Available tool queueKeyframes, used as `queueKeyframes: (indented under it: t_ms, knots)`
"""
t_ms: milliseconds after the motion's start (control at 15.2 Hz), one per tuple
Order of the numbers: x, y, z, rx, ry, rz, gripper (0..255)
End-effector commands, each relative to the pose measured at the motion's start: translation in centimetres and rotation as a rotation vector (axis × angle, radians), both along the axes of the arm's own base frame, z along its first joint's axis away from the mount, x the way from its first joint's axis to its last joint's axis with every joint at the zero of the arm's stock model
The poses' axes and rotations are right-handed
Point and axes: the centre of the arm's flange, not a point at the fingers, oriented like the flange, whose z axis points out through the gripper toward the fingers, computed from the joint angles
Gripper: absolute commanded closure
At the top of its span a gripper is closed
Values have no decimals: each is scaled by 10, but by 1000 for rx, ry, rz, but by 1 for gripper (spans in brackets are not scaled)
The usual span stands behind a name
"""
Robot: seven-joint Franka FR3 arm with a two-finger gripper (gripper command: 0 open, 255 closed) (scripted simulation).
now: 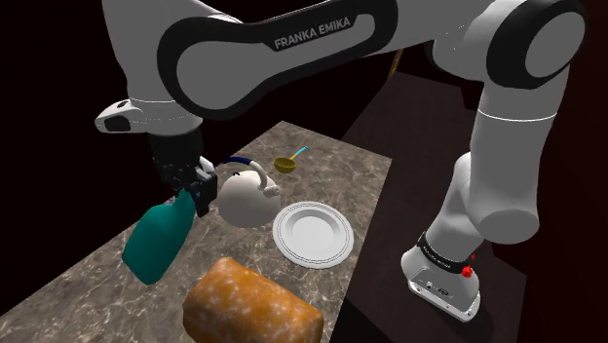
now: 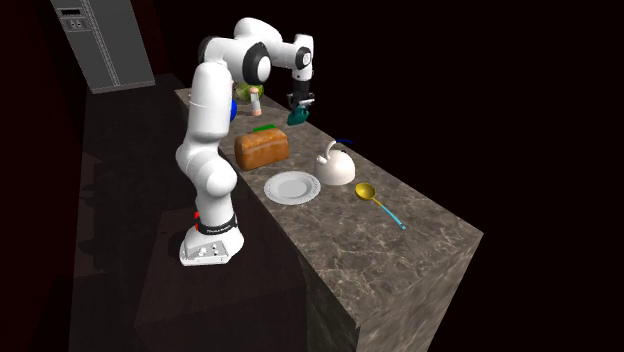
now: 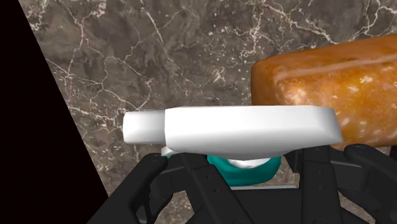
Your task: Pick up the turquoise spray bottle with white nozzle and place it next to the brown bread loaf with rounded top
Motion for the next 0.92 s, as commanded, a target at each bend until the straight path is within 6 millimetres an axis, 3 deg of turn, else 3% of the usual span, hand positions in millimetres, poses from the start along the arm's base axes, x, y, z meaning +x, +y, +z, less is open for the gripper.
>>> queueKeyframes:
  t_ms: [0,858]
  knots:
    - [4,14,0,0,0,-2,255]
    - [4,14,-68,0,0,-2,255]
